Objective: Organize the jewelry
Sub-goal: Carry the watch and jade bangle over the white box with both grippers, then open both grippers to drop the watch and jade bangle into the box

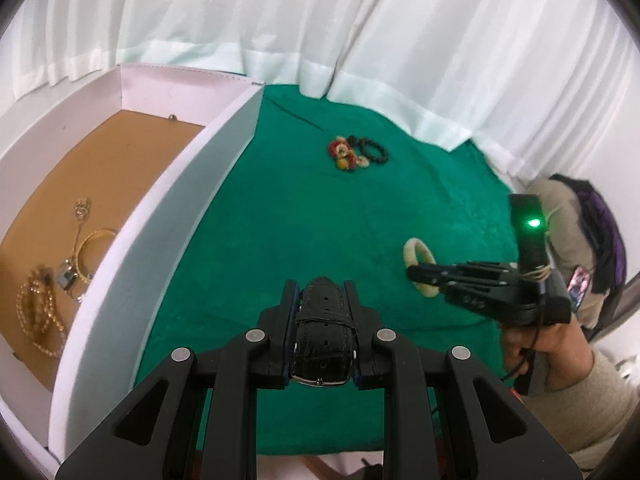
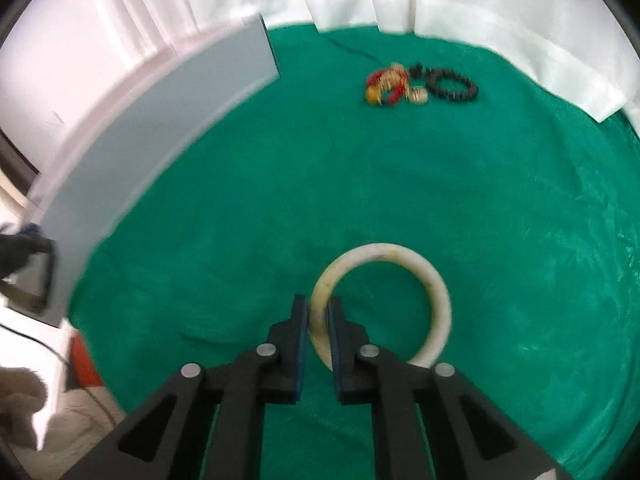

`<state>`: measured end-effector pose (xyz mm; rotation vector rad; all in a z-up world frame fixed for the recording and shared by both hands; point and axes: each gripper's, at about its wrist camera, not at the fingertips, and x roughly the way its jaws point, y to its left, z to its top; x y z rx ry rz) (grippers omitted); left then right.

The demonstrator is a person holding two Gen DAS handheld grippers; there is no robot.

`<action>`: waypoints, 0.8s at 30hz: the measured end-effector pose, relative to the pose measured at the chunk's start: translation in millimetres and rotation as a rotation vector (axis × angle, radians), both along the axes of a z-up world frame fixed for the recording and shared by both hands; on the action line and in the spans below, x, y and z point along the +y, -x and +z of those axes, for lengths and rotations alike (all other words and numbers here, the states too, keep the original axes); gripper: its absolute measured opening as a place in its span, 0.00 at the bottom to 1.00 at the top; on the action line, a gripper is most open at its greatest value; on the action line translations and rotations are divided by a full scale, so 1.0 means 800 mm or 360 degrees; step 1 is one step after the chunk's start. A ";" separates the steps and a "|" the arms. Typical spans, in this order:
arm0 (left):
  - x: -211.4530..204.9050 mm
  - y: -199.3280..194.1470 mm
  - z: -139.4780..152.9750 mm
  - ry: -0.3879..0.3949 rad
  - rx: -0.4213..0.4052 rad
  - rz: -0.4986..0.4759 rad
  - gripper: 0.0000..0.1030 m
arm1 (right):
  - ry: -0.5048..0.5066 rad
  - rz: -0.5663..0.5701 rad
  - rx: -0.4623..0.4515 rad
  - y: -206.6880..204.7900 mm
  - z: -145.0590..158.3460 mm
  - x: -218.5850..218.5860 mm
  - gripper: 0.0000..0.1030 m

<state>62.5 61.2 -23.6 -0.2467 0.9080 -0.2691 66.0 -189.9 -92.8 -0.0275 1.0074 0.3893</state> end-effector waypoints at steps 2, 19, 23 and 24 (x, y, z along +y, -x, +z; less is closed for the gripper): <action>0.009 0.008 0.017 0.0049 -0.0012 0.0008 0.19 | -0.0052 0.0027 -0.0055 0.007 0.025 0.000 0.10; 0.205 0.042 0.115 0.0041 -0.0197 0.0534 0.19 | -0.0204 0.0586 -0.0375 -0.064 0.163 0.215 0.10; 0.249 -0.012 0.069 0.0014 -0.0096 0.0661 0.19 | -0.0133 0.0732 -0.0311 -0.101 0.145 0.297 0.10; 0.256 -0.024 0.055 0.0010 -0.0062 0.0672 0.19 | -0.0108 0.0760 -0.0290 -0.103 0.141 0.313 0.10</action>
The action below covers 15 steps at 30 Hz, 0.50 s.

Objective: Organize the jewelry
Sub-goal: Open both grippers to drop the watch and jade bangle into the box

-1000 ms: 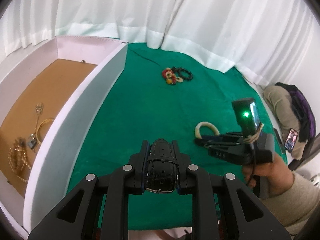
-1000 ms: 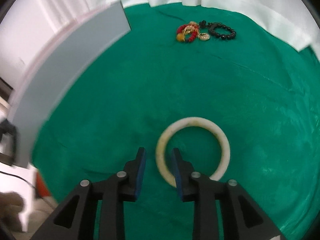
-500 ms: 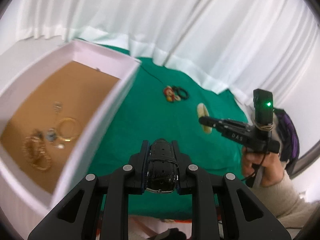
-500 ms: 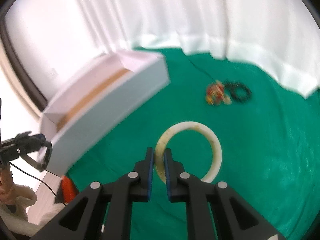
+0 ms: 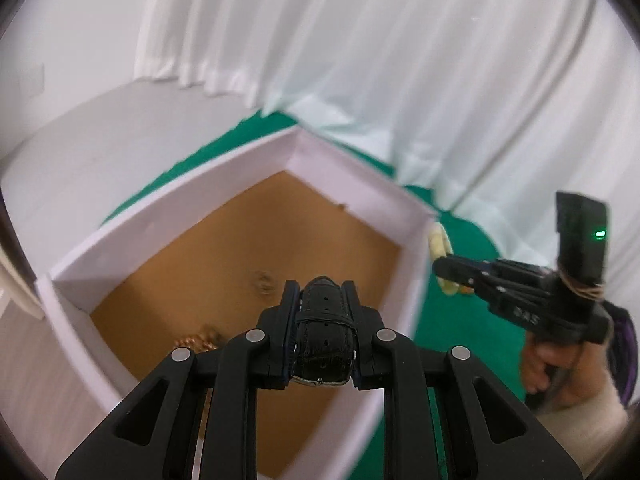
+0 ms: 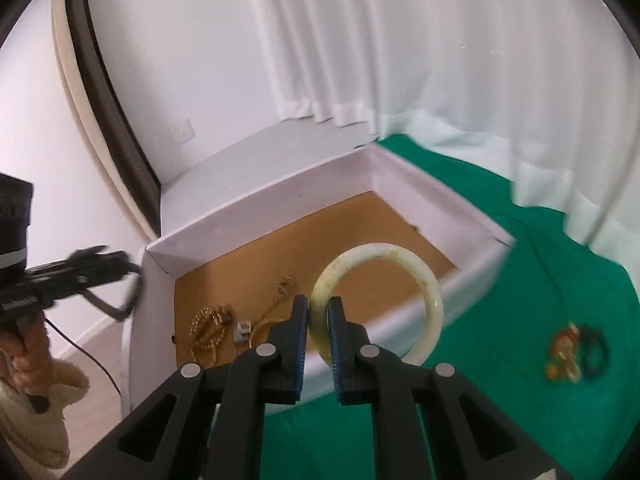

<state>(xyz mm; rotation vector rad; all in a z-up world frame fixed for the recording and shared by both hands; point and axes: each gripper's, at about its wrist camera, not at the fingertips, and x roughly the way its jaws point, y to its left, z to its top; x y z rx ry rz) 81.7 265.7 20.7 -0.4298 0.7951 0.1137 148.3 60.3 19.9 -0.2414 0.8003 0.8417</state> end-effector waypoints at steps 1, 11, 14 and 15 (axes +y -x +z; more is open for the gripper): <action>0.006 -0.014 -0.015 0.0004 0.0040 0.0015 0.19 | 0.0033 0.0014 0.0012 -0.007 -0.009 0.018 0.10; 0.052 -0.086 -0.112 -0.0023 0.0358 0.0137 0.23 | 0.0444 -0.0012 0.0048 -0.061 -0.110 0.121 0.14; 0.051 -0.074 -0.108 -0.0048 0.0351 0.0147 0.60 | 0.0381 -0.0038 0.0060 -0.055 -0.105 0.111 0.32; 0.049 -0.065 -0.101 -0.0061 0.0317 0.0157 0.71 | 0.0359 -0.0050 0.0044 -0.050 -0.101 0.106 0.46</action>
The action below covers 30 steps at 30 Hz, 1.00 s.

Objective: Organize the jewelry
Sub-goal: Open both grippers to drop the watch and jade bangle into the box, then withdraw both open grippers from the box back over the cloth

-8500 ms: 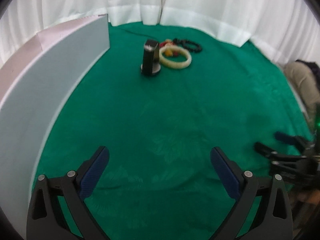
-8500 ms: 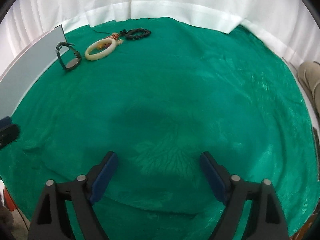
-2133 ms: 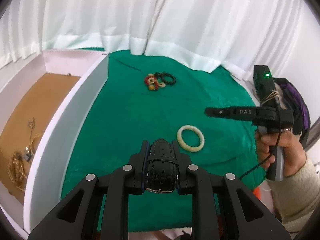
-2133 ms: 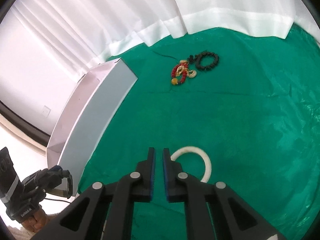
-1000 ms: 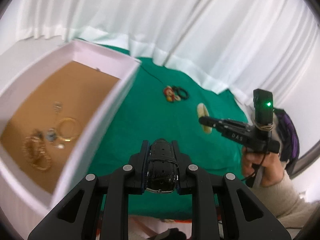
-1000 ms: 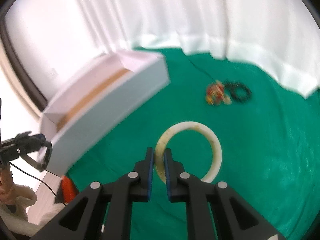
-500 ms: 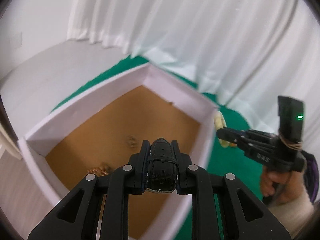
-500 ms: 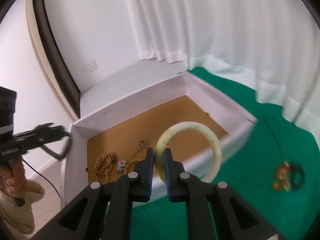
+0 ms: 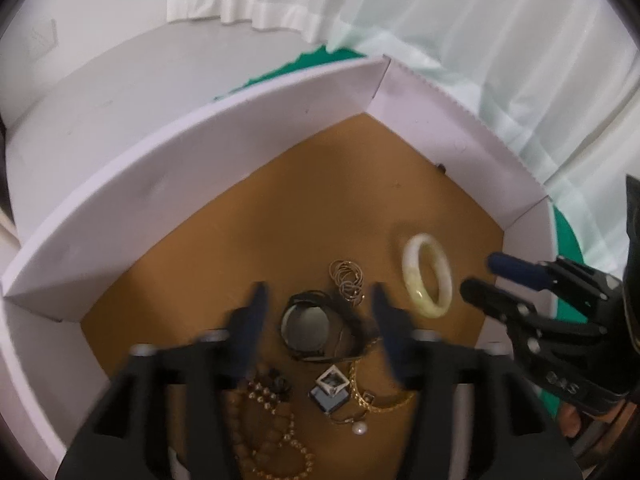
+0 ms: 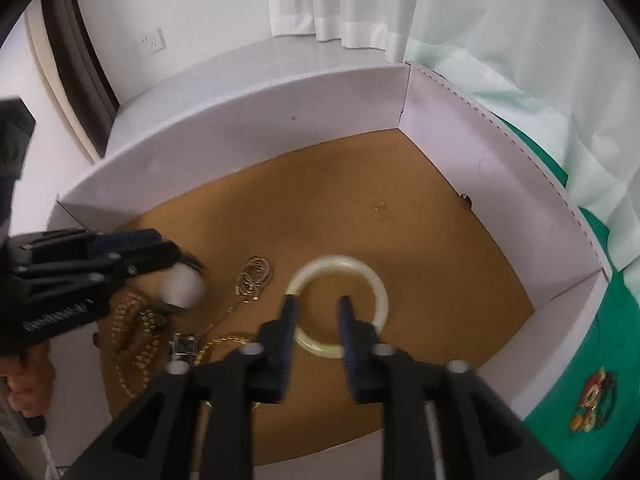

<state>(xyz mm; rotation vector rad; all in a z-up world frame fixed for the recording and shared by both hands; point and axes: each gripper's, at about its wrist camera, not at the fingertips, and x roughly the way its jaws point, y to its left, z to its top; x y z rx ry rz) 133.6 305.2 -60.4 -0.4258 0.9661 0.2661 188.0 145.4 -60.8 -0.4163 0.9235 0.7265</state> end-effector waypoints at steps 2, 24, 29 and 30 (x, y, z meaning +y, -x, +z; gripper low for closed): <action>-0.006 0.019 0.015 -0.0025 -0.0055 0.0002 0.77 | -0.0042 -0.0011 -0.0047 0.015 0.009 -0.015 0.52; -0.353 0.099 0.051 0.0104 -0.0282 -0.0917 0.95 | -0.0058 -0.1039 -0.0152 0.191 -0.037 -0.453 0.71; -0.407 0.064 -0.001 -0.0001 -0.0217 -0.0985 0.95 | -0.0122 -0.1228 -0.0164 0.225 -0.051 -0.511 0.71; -0.413 0.061 -0.007 -0.0014 -0.0215 -0.0998 0.95 | -0.0119 -0.1253 -0.0171 0.230 -0.055 -0.518 0.71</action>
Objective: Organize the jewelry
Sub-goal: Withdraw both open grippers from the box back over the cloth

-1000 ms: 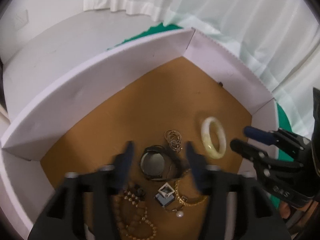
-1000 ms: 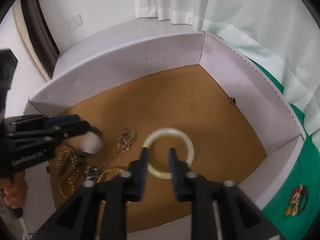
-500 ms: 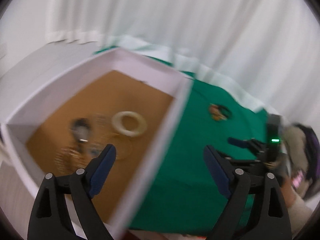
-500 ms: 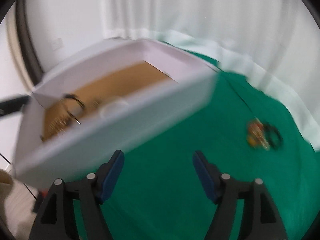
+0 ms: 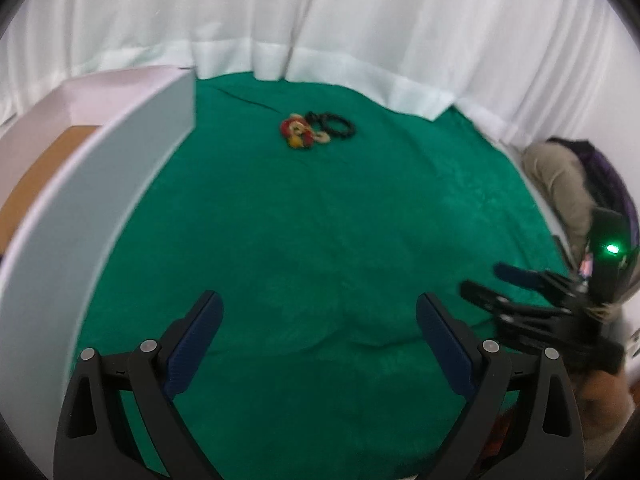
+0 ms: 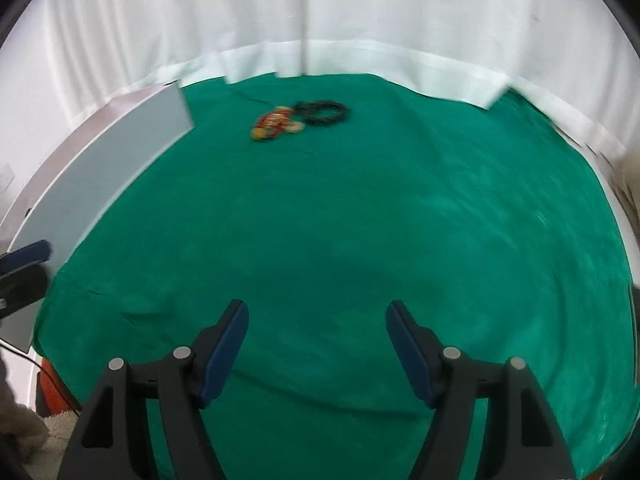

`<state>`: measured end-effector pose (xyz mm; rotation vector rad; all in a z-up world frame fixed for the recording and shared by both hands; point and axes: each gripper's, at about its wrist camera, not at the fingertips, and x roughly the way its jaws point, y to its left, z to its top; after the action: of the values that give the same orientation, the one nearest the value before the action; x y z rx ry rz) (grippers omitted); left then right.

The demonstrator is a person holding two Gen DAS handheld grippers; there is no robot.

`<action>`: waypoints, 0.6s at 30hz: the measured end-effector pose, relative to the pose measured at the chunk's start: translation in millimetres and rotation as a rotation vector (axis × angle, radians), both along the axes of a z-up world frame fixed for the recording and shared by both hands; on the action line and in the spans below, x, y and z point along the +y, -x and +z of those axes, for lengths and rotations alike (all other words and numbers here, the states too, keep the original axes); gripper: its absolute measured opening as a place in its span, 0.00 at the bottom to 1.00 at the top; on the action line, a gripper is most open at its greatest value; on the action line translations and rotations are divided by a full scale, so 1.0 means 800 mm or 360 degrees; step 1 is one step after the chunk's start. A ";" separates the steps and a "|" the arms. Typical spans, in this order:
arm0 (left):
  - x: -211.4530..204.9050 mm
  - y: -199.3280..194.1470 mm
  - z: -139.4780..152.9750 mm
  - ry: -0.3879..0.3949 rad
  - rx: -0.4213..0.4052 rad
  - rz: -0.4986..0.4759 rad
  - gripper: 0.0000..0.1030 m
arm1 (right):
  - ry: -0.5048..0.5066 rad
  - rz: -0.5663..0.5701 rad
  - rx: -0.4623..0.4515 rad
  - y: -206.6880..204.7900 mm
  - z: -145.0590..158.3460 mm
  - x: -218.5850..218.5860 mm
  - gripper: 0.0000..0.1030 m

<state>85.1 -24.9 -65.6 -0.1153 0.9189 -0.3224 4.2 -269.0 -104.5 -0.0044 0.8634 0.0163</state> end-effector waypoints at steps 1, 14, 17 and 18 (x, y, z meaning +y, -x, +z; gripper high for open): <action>-0.006 -0.005 -0.007 -0.0018 -0.0001 -0.0013 0.95 | 0.0002 -0.0016 -0.0001 0.001 -0.004 -0.008 0.71; -0.021 -0.037 -0.083 -0.0233 0.0103 0.0023 0.95 | -0.0053 -0.0085 0.0053 0.005 -0.040 -0.024 0.71; -0.024 -0.033 -0.085 -0.0290 0.0069 0.0013 0.97 | -0.0052 -0.0086 0.0040 0.005 -0.040 -0.022 0.72; -0.025 -0.032 -0.086 -0.0299 0.0064 0.0011 0.98 | -0.0054 -0.0086 0.0039 0.005 -0.040 -0.021 0.72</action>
<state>111.0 -45.1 -134.6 0.0478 0.9839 -0.2268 0.0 -286.1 -136.2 0.0511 0.8873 -0.0199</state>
